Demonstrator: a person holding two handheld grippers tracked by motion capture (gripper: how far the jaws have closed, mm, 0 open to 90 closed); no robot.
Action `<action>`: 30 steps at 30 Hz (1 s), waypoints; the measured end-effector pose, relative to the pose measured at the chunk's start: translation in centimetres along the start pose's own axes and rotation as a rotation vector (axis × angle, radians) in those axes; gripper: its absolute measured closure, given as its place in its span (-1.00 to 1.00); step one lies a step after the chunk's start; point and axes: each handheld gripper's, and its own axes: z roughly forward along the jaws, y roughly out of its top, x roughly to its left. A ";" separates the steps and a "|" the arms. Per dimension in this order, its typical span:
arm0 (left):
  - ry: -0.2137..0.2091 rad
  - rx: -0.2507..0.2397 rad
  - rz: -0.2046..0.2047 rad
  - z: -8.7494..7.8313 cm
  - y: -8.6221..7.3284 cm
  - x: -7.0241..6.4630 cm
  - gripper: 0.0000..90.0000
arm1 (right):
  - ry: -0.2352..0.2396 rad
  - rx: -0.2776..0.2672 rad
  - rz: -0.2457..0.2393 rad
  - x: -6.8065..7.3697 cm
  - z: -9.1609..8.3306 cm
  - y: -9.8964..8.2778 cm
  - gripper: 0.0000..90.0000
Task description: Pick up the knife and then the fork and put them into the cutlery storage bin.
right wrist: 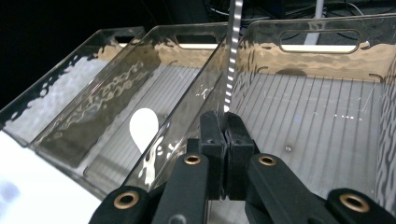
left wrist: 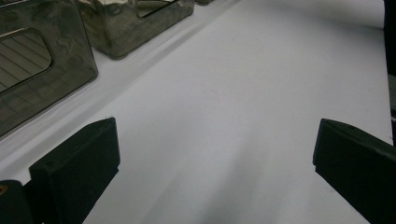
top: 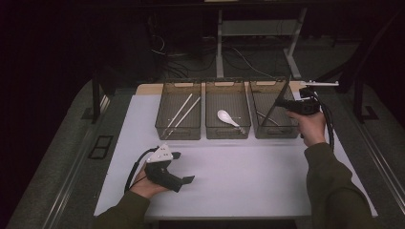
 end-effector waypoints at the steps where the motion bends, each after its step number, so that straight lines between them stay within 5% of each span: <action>1: 0.000 -0.001 0.000 0.0 0.0 0.0 -1.00 | -0.006 -0.004 0.005 -0.1 0.2 0.0 0.94; 7: 0.000 0.000 0.002 0.0 0.0 0.0 -1.00 | -0.088 -0.002 0.005 -0.9 1.5 0.4 0.85; 14: -0.005 0.001 0.002 0.0 0.0 0.0 -1.00 | -0.174 0.090 -0.010 -1.5 3.5 0.6 0.70; 20: -0.003 -0.004 0.001 -0.1 0.0 0.1 -1.00 | -0.198 0.163 0.007 -1.7 4.5 0.0 0.48; 30: 0.004 -0.006 -0.003 -0.2 0.0 0.2 -1.00 | -0.215 0.209 0.014 -2.0 4.2 -0.1 0.18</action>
